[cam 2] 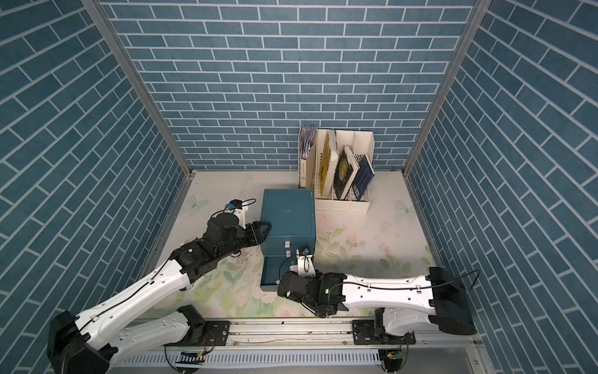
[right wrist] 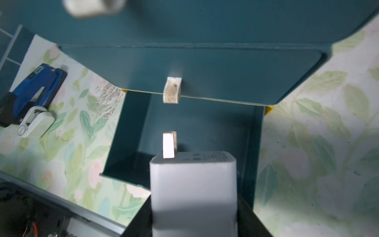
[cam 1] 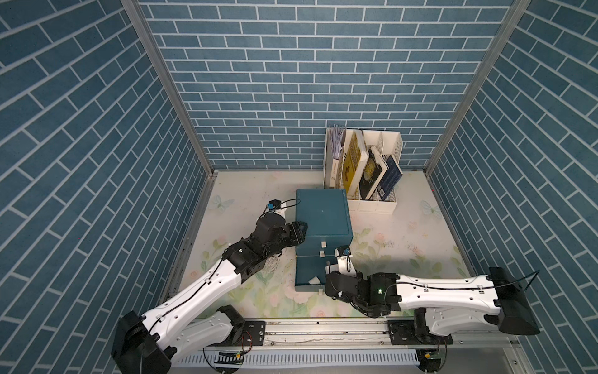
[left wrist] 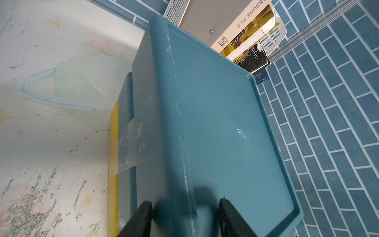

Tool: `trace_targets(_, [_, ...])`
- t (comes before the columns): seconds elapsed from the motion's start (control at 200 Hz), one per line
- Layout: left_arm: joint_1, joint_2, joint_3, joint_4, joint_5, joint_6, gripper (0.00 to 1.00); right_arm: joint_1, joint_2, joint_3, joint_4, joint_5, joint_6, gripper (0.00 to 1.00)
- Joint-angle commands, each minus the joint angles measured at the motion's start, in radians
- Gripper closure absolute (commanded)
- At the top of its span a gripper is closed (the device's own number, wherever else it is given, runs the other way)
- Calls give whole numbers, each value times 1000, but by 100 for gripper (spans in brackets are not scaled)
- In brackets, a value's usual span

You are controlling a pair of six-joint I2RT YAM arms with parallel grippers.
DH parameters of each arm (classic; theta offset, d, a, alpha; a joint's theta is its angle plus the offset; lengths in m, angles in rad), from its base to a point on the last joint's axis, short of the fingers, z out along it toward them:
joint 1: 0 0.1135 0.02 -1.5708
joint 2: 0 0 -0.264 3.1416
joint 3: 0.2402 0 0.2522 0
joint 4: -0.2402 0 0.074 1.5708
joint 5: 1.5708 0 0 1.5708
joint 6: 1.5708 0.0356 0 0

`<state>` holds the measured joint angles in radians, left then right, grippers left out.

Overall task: Place the plugs into the drawer by color
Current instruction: Place the plug in the drawer.

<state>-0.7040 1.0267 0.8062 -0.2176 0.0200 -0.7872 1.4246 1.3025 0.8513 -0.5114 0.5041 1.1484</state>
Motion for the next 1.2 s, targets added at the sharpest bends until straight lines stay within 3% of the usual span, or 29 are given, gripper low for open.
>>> trace_targets(0.0, [-20,5,-36,-78,37,0,44,-53,16,-32,70,-52,18,90])
trace_targets(0.36, [-21,8,-48,-66,37,-1,44,-75,107,4,98,-78,-16,80])
trace_targets(0.42, [-21,6,-51,-66,36,1,43,-77,116,6,94,-70,-11,70])
trace_targets(0.485, [-21,6,-54,-68,34,3,43,-79,118,8,96,-61,-10,52])
trace_targets(0.65, [-20,3,-55,-71,35,4,43,-72,122,48,74,-30,-22,26])
trace_targets(0.86, [-21,6,-37,-77,32,14,38,8,157,152,-16,55,-31,21])
trace_targets(1.035, [-20,37,31,-109,5,61,34,120,153,156,27,103,-35,30])
trace_targets(1.195, [-20,92,124,-158,-76,140,31,224,184,137,79,117,-31,30])
